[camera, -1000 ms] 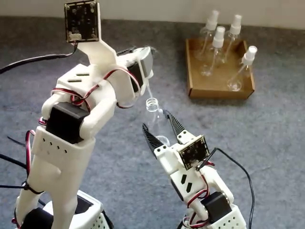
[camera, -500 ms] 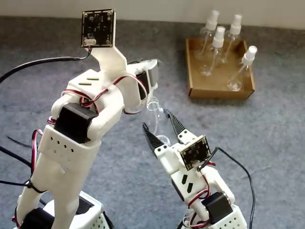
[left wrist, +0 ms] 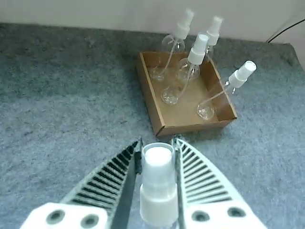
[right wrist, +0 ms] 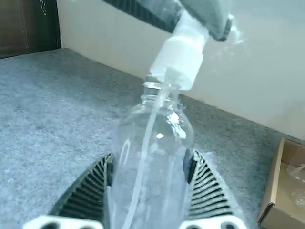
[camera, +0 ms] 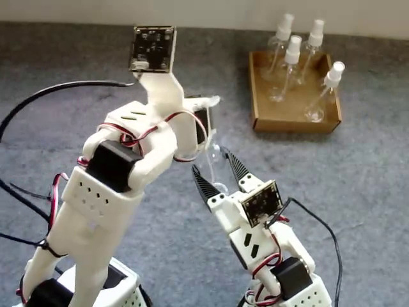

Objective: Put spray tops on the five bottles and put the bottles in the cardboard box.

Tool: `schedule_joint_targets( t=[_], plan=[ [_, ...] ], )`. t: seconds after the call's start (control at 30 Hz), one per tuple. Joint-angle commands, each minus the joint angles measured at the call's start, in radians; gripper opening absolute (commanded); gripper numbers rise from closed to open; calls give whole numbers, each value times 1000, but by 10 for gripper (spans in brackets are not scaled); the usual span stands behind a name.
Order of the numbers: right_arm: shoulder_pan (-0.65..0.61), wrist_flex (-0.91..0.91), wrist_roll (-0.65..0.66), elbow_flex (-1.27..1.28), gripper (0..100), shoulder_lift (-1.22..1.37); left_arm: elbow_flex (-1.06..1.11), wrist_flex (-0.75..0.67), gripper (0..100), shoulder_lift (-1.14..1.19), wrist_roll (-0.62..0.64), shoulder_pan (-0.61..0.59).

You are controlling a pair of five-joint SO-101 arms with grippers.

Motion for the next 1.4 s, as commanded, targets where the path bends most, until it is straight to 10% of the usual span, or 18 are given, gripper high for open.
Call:
schedule_joint_targets(
  t=[0.0,0.47,1.37],
  plan=[
    [47,-27,-9,-133,5,-8,5,11,4,-13,5,38],
    [71,-24,-149,-400,5,450,269,-25,4,-314,-101,36],
    [-50,44,68,-205,5,31,140,-61,4,-200,-219,38]
  ],
)
